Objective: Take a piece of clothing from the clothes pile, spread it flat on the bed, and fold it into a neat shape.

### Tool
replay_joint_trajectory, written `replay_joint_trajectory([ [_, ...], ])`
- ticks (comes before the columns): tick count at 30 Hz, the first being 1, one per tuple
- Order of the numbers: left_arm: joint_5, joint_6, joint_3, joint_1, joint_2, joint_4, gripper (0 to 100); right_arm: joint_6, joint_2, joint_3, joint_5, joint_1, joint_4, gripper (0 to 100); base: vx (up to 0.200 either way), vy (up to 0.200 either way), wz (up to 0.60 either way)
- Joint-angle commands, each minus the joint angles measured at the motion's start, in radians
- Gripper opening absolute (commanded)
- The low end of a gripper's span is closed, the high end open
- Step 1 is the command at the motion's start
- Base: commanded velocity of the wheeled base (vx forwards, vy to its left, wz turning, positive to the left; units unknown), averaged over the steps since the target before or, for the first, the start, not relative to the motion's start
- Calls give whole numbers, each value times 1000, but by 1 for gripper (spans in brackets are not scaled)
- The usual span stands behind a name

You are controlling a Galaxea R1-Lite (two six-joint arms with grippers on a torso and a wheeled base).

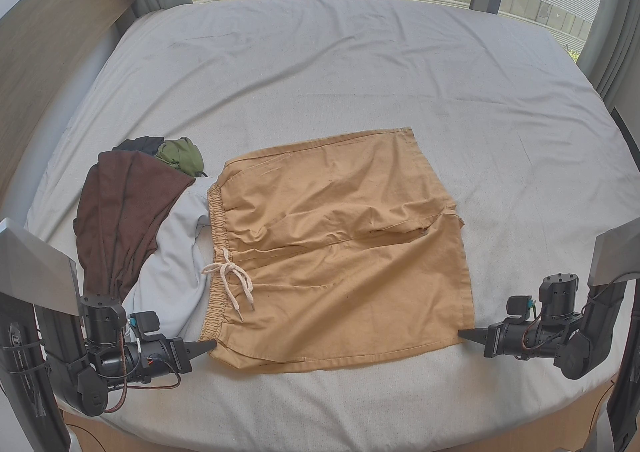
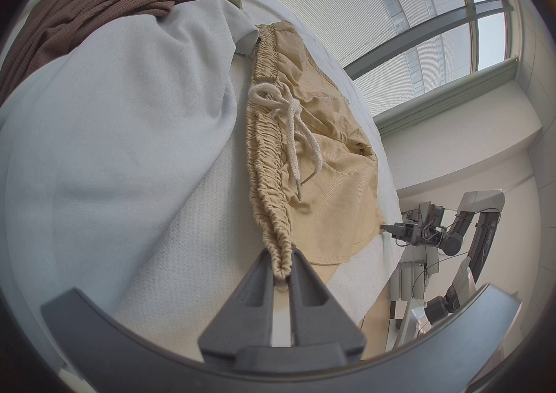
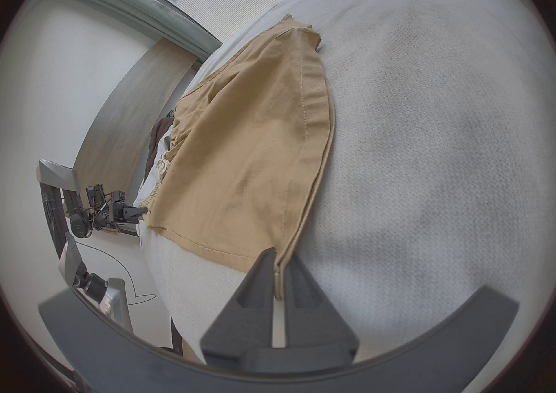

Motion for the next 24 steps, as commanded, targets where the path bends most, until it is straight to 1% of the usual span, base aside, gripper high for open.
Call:
replay_joint_trajectory([
  [1,-4,0,11,3,-5,-2,0,-1,-8,5,1,1,0,0,0,0,0],
  [3,-43,9,54,14,-19,-2,0,-2,-21,10,4,3,15,0,0,0,0],
  [4,-47,10,57,14,-19,-2,0,-2,-24,12,4,3,15,0,0,0,0],
  [5,-102,20,80,26,-31,-1,0,-2,-66,22,4,9,38,0,0,0,0],
  [7,-130,27,89,47,-36,3,0,-2,-104,25,4,18,92,0,0,0,0],
  [13,-130,49,89,77,-25,13,0,-11,-198,27,3,29,227,0,0,0,0],
  [17,-129,55,89,77,-28,65,0,-31,-221,27,3,27,288,0,0,0,0],
  [19,-129,90,89,77,-31,119,0,-40,-222,30,3,27,307,0,0,0,0],
  [20,-130,132,89,80,-33,164,0,-48,-224,38,3,27,316,0,0,0,0],
  [24,-133,198,89,89,-39,239,0,-62,-225,53,3,27,321,0,0,0,0],
])
